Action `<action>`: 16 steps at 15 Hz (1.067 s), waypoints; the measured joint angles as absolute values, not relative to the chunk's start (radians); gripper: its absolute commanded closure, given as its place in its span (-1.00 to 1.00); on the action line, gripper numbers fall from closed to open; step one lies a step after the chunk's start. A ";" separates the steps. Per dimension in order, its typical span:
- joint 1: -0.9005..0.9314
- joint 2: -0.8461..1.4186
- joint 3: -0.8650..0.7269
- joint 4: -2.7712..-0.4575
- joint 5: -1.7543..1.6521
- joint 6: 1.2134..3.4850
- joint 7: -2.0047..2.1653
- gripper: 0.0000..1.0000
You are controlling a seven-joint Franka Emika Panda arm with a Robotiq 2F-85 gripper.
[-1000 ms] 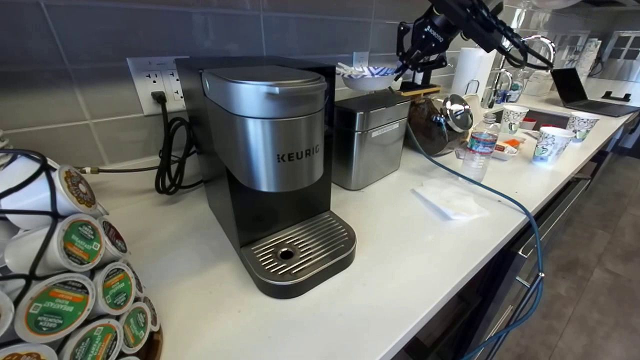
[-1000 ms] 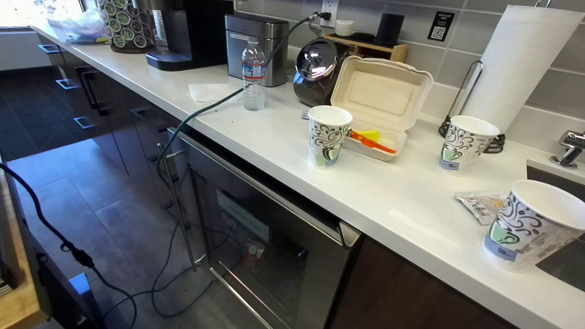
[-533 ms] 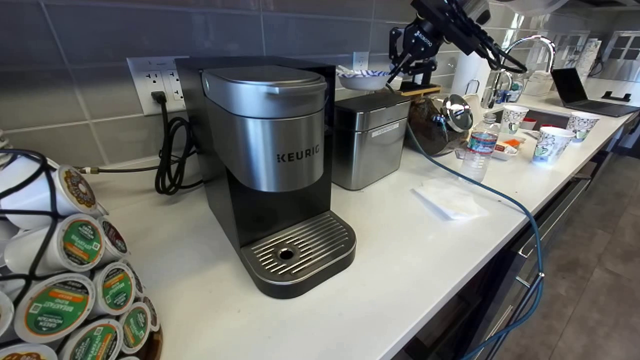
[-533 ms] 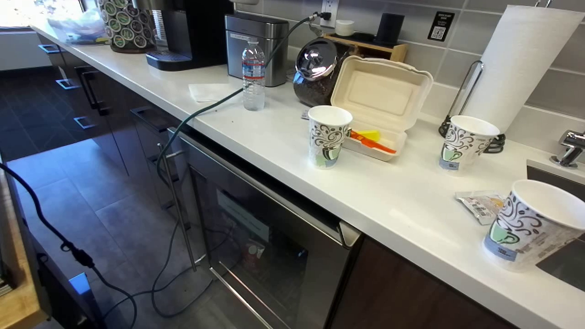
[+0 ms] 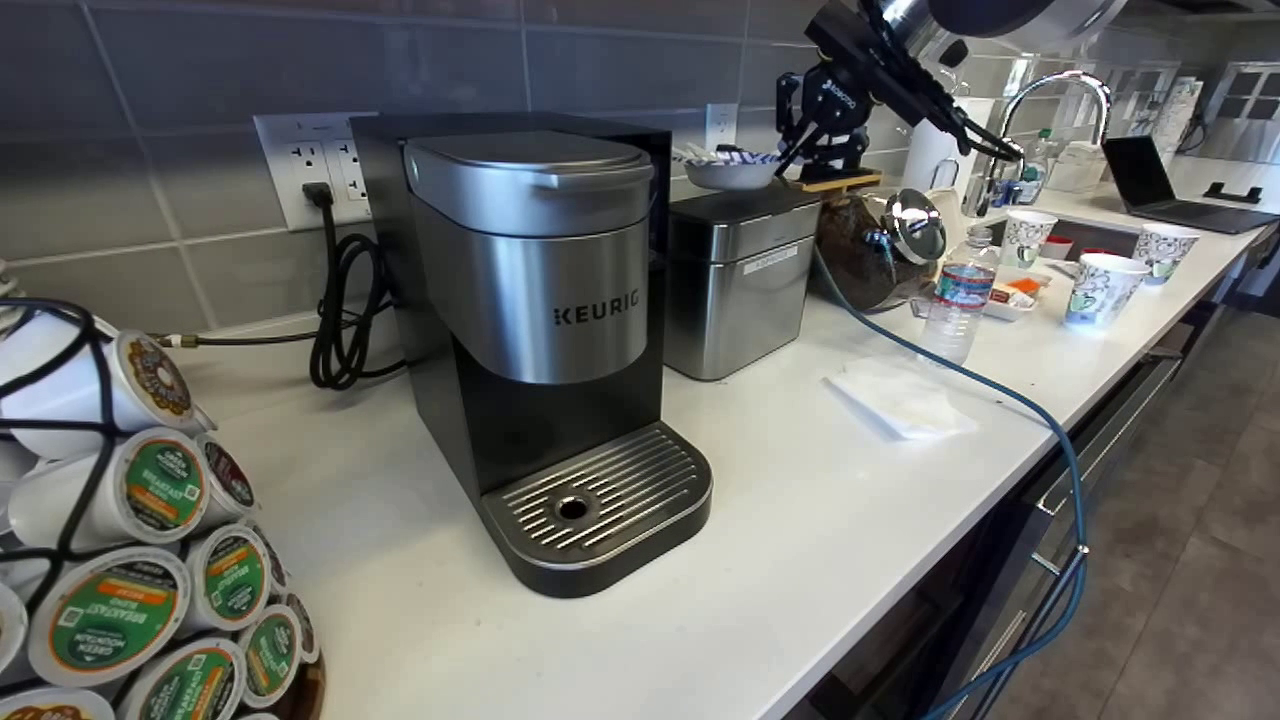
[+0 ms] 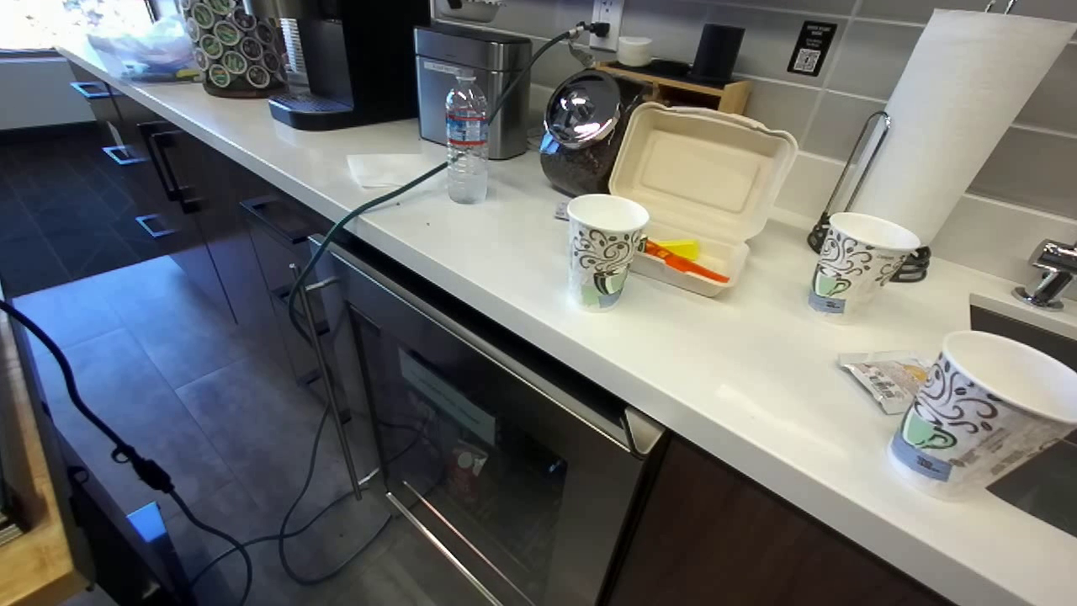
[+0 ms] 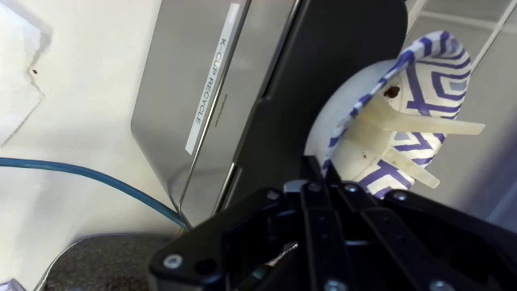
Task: Move the plate on top of the silver container
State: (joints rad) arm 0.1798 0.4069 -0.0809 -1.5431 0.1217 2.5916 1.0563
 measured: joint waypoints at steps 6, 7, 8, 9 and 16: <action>0.180 0.407 -0.093 -1.543 0.075 2.592 1.074 0.99; 0.180 0.407 -0.093 -1.544 0.074 2.592 1.074 0.99; 0.180 0.407 -0.093 -1.545 0.074 2.592 1.074 0.99; 0.180 0.407 -0.093 -1.545 0.074 2.592 1.074 0.99; 0.179 0.394 -0.091 -1.565 0.074 2.591 1.072 0.99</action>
State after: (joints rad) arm 0.1794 0.3942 -0.0912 -1.5653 0.0739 2.5914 1.0717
